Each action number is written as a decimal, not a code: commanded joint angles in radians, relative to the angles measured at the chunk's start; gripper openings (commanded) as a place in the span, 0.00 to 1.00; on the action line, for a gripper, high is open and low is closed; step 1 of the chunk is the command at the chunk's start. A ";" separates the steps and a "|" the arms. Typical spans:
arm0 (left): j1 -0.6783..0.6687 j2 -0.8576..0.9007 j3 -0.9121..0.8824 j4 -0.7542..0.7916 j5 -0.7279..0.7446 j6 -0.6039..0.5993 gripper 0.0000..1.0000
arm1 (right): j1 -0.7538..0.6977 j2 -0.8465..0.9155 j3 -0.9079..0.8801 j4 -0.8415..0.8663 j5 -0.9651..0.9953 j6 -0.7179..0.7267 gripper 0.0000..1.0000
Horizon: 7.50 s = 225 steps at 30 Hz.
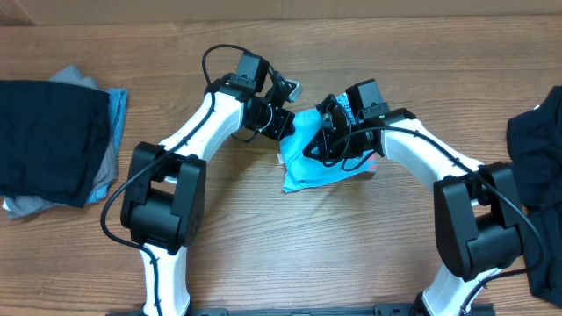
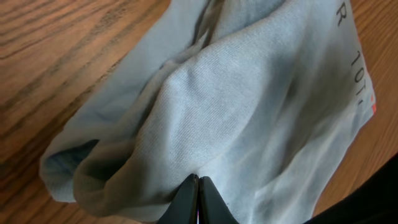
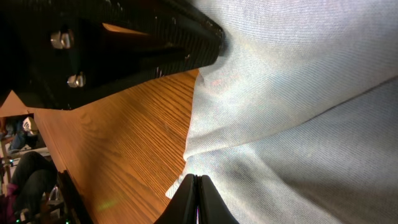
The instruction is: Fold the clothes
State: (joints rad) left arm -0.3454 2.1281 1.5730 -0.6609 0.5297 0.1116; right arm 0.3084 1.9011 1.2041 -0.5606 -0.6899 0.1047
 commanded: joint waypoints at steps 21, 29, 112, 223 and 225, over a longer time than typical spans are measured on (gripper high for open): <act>-0.002 0.010 0.011 0.034 -0.051 -0.015 0.05 | 0.000 -0.025 -0.165 0.187 0.016 0.106 0.04; -0.002 0.011 0.011 0.029 -0.068 -0.023 0.05 | 0.000 -0.027 -0.156 0.184 -0.124 0.123 0.04; 0.098 0.146 0.432 -0.335 -0.196 -0.087 0.23 | 0.077 -0.029 -0.143 -0.026 0.113 0.643 0.04; 0.109 0.277 0.842 -0.653 -0.008 -0.089 0.43 | 0.016 -0.107 -0.011 -0.217 -0.050 0.495 0.77; 0.106 0.278 0.827 -0.661 -0.004 -0.089 0.19 | 0.003 -0.143 0.022 -0.252 -0.039 0.458 0.64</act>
State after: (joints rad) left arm -0.2325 2.4035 2.4165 -1.3113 0.4412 0.0212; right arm 0.3351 1.8648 1.1393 -0.7807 -0.7189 0.6533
